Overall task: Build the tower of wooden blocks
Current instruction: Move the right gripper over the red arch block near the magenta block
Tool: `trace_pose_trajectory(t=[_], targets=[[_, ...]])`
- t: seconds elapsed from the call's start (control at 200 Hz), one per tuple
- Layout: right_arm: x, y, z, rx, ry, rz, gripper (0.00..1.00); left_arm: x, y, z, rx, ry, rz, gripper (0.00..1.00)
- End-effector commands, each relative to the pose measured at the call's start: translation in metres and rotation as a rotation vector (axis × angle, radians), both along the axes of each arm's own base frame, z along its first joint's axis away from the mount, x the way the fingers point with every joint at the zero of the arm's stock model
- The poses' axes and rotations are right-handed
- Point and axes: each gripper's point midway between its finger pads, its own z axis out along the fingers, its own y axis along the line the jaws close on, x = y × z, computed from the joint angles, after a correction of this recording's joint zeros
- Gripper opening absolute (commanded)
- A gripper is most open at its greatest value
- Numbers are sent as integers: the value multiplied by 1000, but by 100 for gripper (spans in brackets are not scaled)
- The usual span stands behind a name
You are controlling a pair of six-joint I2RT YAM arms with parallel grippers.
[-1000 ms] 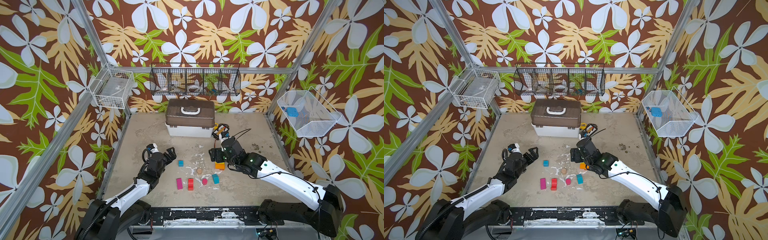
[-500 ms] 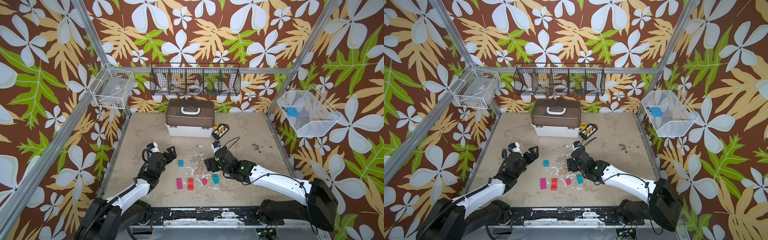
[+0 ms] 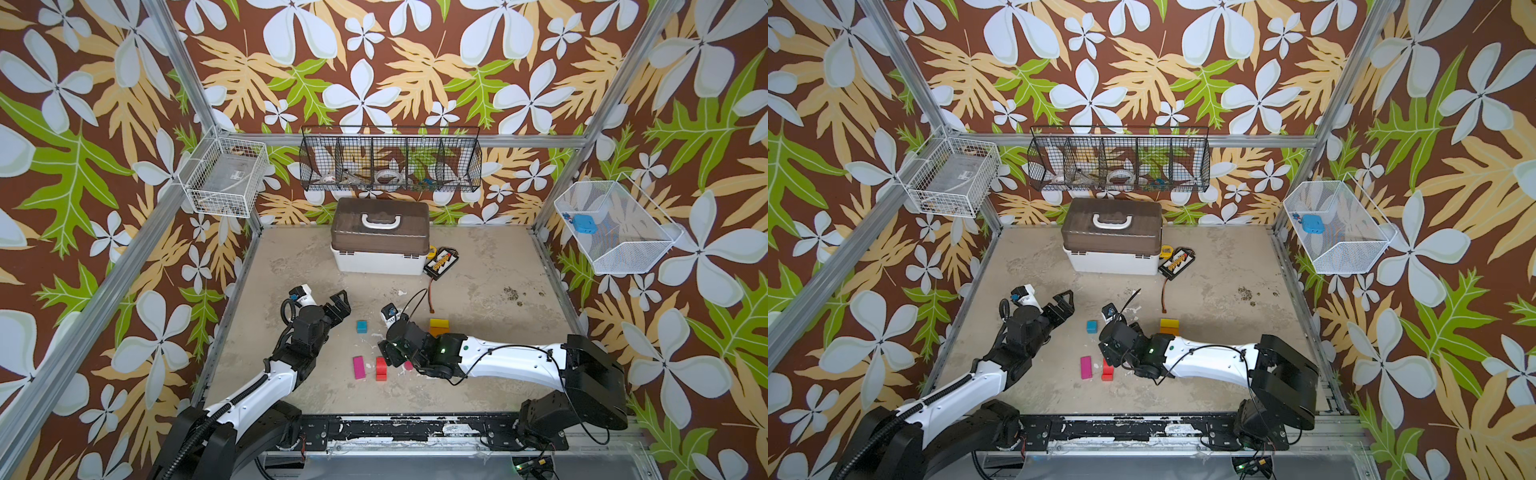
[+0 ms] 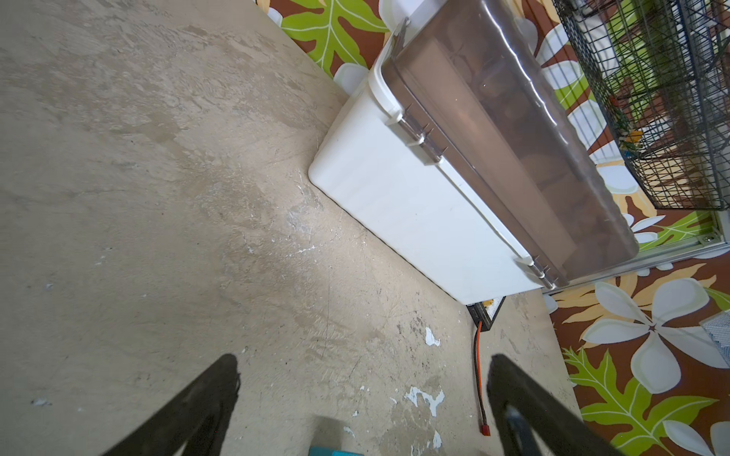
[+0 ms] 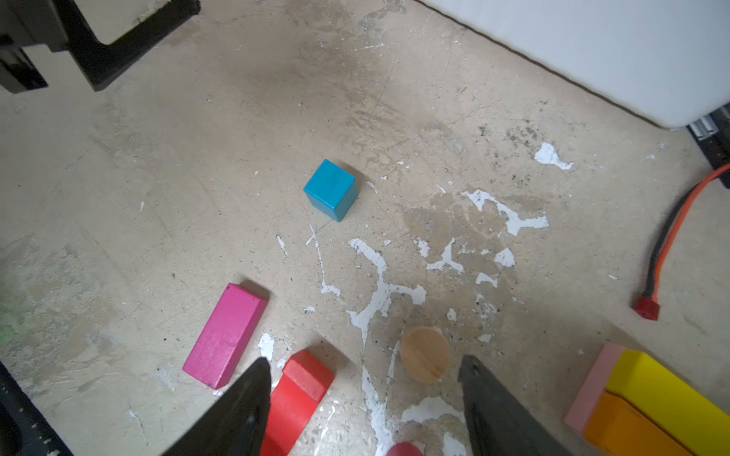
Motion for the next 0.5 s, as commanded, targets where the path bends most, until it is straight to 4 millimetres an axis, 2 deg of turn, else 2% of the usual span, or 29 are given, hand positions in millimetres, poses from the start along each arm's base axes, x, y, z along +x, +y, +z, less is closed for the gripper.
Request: trace_pose_trajectory(t=[0.0,0.115,0.29,0.495], targets=[[4,-5,-9,-58,9,-54,76,2,2,-3,5,2,14,99],[-5,2,-19,-57,43,-13,76,3,1,-6,8,15,13,97],[-22,9,-37,-90,78,56,68,3,4,-9,16,24,27,97],[-36,13,-41,-80,86,115,64,2,7,-9,25,24,39,98]])
